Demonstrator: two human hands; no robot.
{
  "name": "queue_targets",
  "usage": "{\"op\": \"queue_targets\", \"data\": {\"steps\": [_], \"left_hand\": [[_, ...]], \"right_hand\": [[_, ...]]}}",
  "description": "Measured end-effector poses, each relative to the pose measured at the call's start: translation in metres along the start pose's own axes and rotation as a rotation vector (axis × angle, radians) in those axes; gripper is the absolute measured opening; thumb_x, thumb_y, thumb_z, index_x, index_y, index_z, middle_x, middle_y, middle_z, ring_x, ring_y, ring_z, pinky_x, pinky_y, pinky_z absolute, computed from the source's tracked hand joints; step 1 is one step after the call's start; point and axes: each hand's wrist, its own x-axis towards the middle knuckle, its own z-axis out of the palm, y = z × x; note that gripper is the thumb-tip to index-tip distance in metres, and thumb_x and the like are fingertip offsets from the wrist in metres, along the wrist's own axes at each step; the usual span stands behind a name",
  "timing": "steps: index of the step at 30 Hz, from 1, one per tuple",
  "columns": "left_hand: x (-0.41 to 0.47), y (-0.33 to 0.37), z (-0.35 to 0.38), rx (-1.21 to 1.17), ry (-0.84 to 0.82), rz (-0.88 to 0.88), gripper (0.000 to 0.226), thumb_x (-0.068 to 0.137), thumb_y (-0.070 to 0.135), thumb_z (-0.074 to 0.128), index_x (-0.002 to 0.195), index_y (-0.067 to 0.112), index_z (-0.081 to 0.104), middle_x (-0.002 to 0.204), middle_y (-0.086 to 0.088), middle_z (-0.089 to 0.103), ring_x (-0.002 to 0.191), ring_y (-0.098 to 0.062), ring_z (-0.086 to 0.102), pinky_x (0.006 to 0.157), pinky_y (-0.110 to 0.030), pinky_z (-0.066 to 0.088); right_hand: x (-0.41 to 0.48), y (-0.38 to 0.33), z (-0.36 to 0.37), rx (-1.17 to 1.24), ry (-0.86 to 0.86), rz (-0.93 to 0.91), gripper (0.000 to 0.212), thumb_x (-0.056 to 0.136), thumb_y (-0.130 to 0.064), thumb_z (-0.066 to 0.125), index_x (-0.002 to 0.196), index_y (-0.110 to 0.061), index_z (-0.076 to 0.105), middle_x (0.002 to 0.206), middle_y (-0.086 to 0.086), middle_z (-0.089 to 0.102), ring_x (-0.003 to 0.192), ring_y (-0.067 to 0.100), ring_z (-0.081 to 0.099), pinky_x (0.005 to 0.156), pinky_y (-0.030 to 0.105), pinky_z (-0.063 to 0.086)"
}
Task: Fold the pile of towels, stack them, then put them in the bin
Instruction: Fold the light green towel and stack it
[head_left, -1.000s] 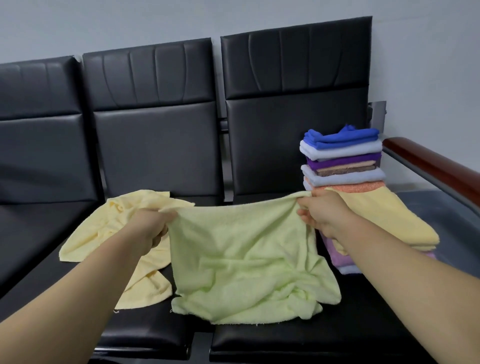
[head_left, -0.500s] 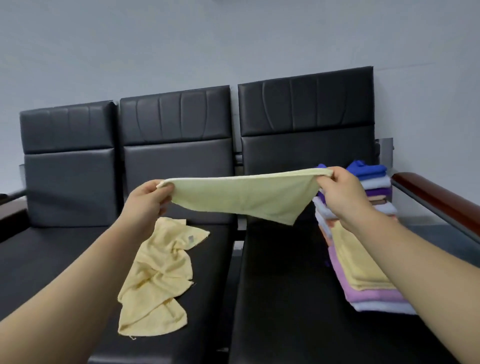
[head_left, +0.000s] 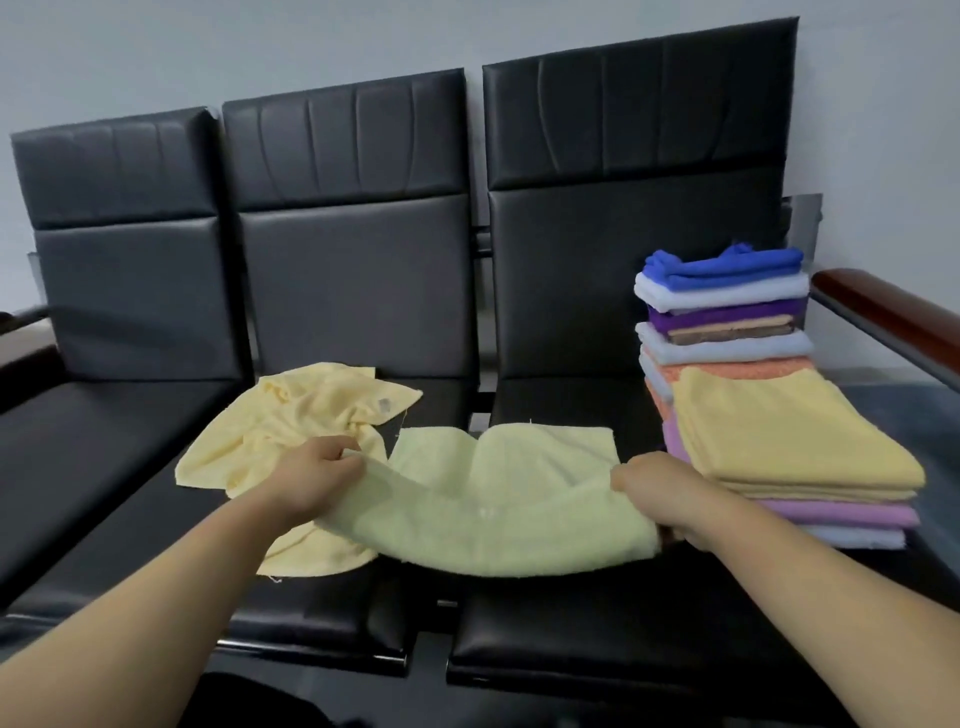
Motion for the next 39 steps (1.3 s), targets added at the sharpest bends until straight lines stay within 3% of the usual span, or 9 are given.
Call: {"op": "queue_targets", "data": {"steps": [5, 11, 18, 22, 25, 27, 31, 36, 39], "left_hand": [[0.017, -0.009, 0.004, -0.068, 0.022, -0.050, 0.025, 0.072, 0.038, 0.049, 0.070, 0.014, 0.057, 0.070, -0.001, 0.054, 0.070, -0.022, 0.049, 0.065, -0.033, 0.040], [0.056, 0.004, 0.028, -0.264, 0.116, -0.079, 0.022, 0.091, 0.027, 0.051, 0.079, 0.009, 0.057, 0.075, -0.002, 0.052, 0.072, -0.021, 0.048, 0.064, -0.032, 0.036], [0.108, 0.007, 0.072, -0.077, 0.089, -0.045, 0.029, 0.103, 0.029, 0.037, 0.121, 0.015, 0.056, 0.115, 0.005, 0.056, 0.106, -0.025, 0.053, 0.088, -0.035, 0.042], [0.127, -0.011, 0.077, 0.087, 0.122, -0.037, 0.029, 0.106, 0.029, 0.034, 0.100, 0.008, 0.052, 0.096, -0.007, 0.058, 0.100, -0.034, 0.054, 0.079, -0.038, 0.036], [0.138, -0.019, 0.081, 0.151, 0.131, -0.002, 0.031, 0.107, 0.031, 0.035, 0.108, 0.007, 0.054, 0.103, -0.009, 0.061, 0.106, -0.036, 0.054, 0.081, -0.039, 0.037], [0.139, -0.021, 0.086, 0.168, 0.148, -0.009, 0.036, 0.107, 0.033, 0.035, 0.124, 0.006, 0.052, 0.121, -0.016, 0.061, 0.107, -0.034, 0.051, 0.084, -0.039, 0.037], [0.145, -0.018, 0.093, 0.255, 0.178, -0.056, 0.046, 0.107, 0.037, 0.032, 0.139, 0.008, 0.046, 0.116, -0.018, 0.062, 0.108, -0.037, 0.053, 0.081, -0.038, 0.035], [0.141, -0.010, 0.101, 0.341, 0.203, -0.118, 0.029, 0.104, 0.035, 0.034, 0.113, 0.015, 0.052, 0.102, -0.010, 0.063, 0.088, -0.032, 0.052, 0.074, -0.039, 0.041], [0.137, -0.003, 0.101, 0.339, 0.196, -0.165, 0.049, 0.102, 0.035, 0.034, 0.147, 0.016, 0.039, 0.099, -0.005, 0.059, 0.092, -0.031, 0.054, 0.080, -0.040, 0.045]], "right_hand": [[0.014, -0.003, 0.003, 0.070, 0.080, 0.006, 0.023, 0.097, -0.026, 0.047, 0.091, -0.007, 0.058, 0.093, 0.015, 0.060, 0.083, 0.028, 0.057, 0.069, 0.037, 0.046], [0.044, -0.026, 0.011, 0.026, 0.254, -0.052, 0.030, 0.102, -0.027, 0.042, 0.077, -0.012, 0.047, 0.080, 0.006, 0.048, 0.069, 0.020, 0.044, 0.059, 0.035, 0.031], [0.091, -0.038, 0.036, 0.013, 0.213, -0.067, 0.025, 0.101, -0.023, 0.042, 0.083, -0.010, 0.052, 0.089, 0.009, 0.057, 0.073, 0.021, 0.048, 0.061, 0.035, 0.034], [0.112, -0.024, 0.021, -0.083, 0.291, 0.003, 0.023, 0.106, -0.023, 0.039, 0.112, -0.007, 0.054, 0.103, 0.008, 0.054, 0.085, 0.022, 0.050, 0.073, 0.033, 0.037], [0.125, -0.015, 0.023, -0.145, 0.315, 0.019, 0.036, 0.108, -0.022, 0.038, 0.135, -0.003, 0.050, 0.094, 0.003, 0.051, 0.076, 0.016, 0.049, 0.061, 0.031, 0.035], [0.130, -0.012, 0.027, -0.178, 0.340, -0.005, 0.036, 0.109, -0.025, 0.036, 0.136, -0.004, 0.048, 0.092, 0.001, 0.050, 0.071, 0.012, 0.046, 0.055, 0.030, 0.032], [0.141, -0.014, 0.029, -0.257, 0.358, 0.002, 0.039, 0.110, -0.028, 0.036, 0.142, -0.008, 0.044, 0.104, 0.005, 0.051, 0.084, 0.022, 0.050, 0.065, 0.035, 0.037], [0.146, -0.016, 0.029, -0.293, 0.349, 0.046, 0.035, 0.107, -0.021, 0.043, 0.140, -0.008, 0.046, 0.108, 0.009, 0.058, 0.084, 0.023, 0.051, 0.062, 0.032, 0.037], [0.144, -0.017, 0.032, -0.260, 0.369, 0.053, 0.035, 0.106, -0.021, 0.047, 0.138, -0.008, 0.042, 0.098, 0.007, 0.056, 0.076, 0.022, 0.053, 0.051, 0.030, 0.033]]}}
